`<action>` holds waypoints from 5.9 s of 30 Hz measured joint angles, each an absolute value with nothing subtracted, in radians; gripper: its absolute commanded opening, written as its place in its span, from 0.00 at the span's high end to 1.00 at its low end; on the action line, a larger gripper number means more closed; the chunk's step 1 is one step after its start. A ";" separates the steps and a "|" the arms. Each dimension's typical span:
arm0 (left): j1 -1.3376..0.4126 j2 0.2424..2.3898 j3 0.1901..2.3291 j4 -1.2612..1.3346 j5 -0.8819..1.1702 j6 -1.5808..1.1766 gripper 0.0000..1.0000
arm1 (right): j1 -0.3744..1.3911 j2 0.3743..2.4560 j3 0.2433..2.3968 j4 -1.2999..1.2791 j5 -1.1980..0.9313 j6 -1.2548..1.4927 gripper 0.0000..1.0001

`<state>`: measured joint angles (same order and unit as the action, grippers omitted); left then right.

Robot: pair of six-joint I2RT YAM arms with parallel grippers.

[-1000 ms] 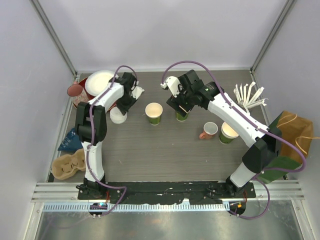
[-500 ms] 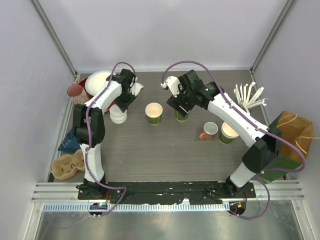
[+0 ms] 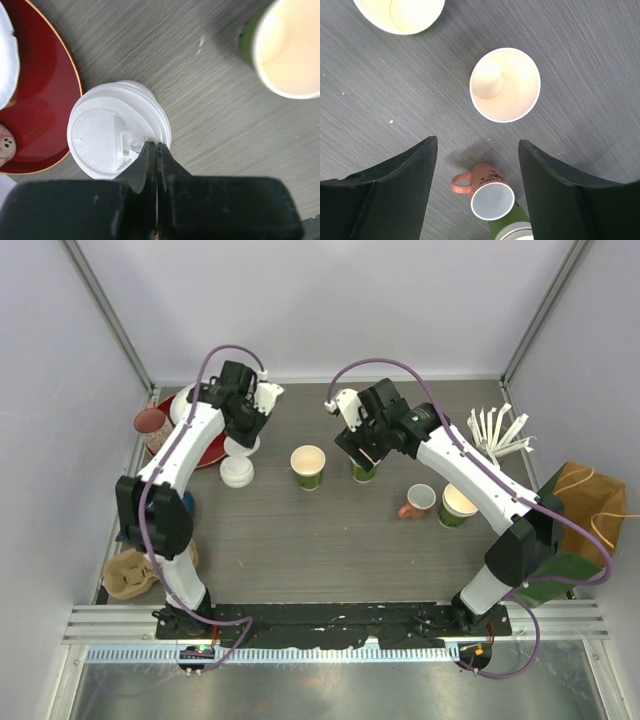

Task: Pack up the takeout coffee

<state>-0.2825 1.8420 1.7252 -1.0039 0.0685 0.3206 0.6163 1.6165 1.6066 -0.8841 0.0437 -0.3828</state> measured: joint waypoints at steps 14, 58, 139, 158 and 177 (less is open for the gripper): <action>-0.632 1.600 1.596 -0.868 0.176 0.353 1.00 | 0.395 1.514 1.521 -0.657 -0.078 -0.098 0.29; -0.666 1.799 1.547 -0.719 0.104 0.397 1.00 | 0.410 1.486 1.439 -0.625 -0.107 -0.084 0.29; -0.382 1.793 1.485 -0.581 0.497 0.013 1.00 | 0.588 1.945 1.572 -0.303 -0.357 0.283 0.99; -0.360 1.765 1.424 -0.543 0.464 0.052 1.00 | 0.589 1.900 1.478 -0.286 -0.342 0.271 0.99; -0.342 1.732 1.523 -0.644 0.513 0.051 0.83 | 0.598 1.895 1.705 -0.404 -0.352 0.123 0.50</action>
